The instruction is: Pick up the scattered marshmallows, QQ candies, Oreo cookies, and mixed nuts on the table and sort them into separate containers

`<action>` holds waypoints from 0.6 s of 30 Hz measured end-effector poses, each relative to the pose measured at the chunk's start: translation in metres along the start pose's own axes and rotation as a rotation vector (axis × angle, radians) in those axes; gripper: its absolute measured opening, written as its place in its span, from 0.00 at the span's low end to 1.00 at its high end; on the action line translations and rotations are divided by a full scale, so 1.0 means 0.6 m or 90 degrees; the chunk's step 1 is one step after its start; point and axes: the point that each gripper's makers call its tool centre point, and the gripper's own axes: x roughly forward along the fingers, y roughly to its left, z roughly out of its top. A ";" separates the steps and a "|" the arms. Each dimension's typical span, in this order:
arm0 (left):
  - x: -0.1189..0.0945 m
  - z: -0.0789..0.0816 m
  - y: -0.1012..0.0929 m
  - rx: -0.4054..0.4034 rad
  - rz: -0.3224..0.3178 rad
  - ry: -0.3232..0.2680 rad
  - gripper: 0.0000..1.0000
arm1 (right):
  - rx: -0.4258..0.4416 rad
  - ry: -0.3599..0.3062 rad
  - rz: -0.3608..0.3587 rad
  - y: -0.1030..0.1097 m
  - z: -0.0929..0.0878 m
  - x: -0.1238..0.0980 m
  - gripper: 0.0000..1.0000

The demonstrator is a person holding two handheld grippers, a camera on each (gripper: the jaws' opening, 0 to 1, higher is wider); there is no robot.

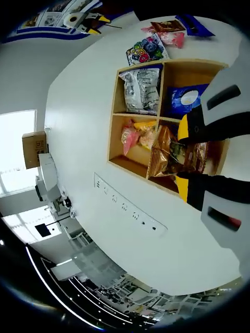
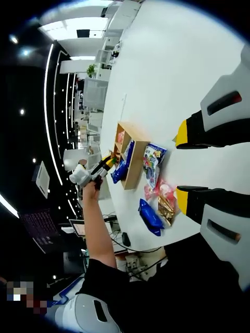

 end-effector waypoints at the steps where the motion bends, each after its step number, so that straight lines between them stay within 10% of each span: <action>1: 0.001 0.000 0.001 -0.001 0.001 0.000 0.28 | 0.000 0.000 0.000 0.000 0.000 0.000 0.25; 18: 0.015 -0.039 -0.009 -0.002 0.004 0.070 0.29 | 0.001 -0.006 0.002 0.002 0.000 -0.001 0.25</action>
